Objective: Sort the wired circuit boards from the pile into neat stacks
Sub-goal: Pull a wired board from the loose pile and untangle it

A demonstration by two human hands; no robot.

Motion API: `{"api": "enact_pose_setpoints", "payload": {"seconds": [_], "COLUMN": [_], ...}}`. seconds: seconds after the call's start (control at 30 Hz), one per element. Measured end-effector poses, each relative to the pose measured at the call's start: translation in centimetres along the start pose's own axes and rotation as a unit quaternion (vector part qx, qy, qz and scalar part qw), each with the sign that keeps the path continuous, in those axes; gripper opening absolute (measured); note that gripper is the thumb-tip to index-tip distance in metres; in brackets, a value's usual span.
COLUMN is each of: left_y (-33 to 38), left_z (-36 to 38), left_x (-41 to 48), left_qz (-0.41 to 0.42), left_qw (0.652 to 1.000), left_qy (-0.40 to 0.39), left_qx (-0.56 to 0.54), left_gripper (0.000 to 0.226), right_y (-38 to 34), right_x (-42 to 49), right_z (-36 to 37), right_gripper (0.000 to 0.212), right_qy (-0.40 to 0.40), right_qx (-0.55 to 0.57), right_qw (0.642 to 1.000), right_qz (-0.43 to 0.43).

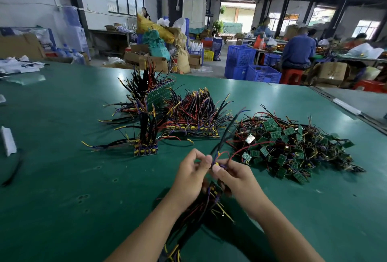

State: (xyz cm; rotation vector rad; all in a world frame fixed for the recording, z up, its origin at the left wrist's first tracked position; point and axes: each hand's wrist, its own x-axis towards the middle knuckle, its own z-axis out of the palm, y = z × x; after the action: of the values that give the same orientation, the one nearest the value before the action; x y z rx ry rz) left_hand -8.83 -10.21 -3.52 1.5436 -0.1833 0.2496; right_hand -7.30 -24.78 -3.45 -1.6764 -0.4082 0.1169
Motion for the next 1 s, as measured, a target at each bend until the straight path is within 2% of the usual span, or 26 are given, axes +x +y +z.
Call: {"api": "enact_pose_setpoints", "payload": {"seconds": [0.17, 0.27, 0.33, 0.43, 0.53, 0.7, 0.8, 0.87, 1.0], "left_y": [-0.5, -0.1, 0.2, 0.8, 1.3, 1.7, 1.7, 1.6, 1.4], "left_z": [0.1, -0.2, -0.4, -0.5, -0.2, 0.5, 0.8, 0.9, 1.5], "left_x": [-0.1, -0.2, -0.1, -0.3, -0.4, -0.7, -0.8, -0.9, -0.9], "left_qz": [0.023, -0.022, -0.062, -0.120, -0.169, -0.189, -0.188, -0.190, -0.198], "left_qw": [0.996, 0.998, 0.995, 0.988, 0.984, 0.978, 0.976, 0.973, 0.958], "left_qy": [0.048, -0.006, -0.050, -0.063, -0.059, -0.043, -0.047, -0.046, -0.037], "left_qx": [0.074, 0.060, 0.061, 0.071, 0.012, -0.075, -0.102, -0.122, -0.206], "left_gripper": [0.036, 0.043, 0.049, 0.045, 0.051, 0.049, 0.047, 0.047, 0.051], "right_y": [0.0, -0.3, -0.4, -0.6, -0.9, -1.2, -1.1, -1.0, -0.9], "right_x": [-0.1, -0.3, -0.5, -0.5, -0.7, -0.8, -0.8, -0.7, -0.5], "right_z": [-0.3, -0.8, -1.0, -1.1, -1.0, -0.3, 0.0, 0.2, 0.7], "right_gripper": [0.013, 0.023, 0.023, 0.019, 0.014, 0.046, 0.032, 0.037, 0.031], "right_qy": [0.035, 0.017, -0.008, -0.017, -0.010, 0.037, 0.045, 0.051, 0.047], "right_qx": [-0.012, -0.059, -0.077, -0.066, -0.035, 0.015, 0.035, 0.043, 0.126], "right_qw": [0.999, 0.997, 0.995, 0.994, 0.996, 0.995, 0.994, 0.993, 0.987], "right_qz": [-0.036, -0.052, -0.066, -0.082, -0.084, -0.093, -0.094, -0.094, -0.082]}}
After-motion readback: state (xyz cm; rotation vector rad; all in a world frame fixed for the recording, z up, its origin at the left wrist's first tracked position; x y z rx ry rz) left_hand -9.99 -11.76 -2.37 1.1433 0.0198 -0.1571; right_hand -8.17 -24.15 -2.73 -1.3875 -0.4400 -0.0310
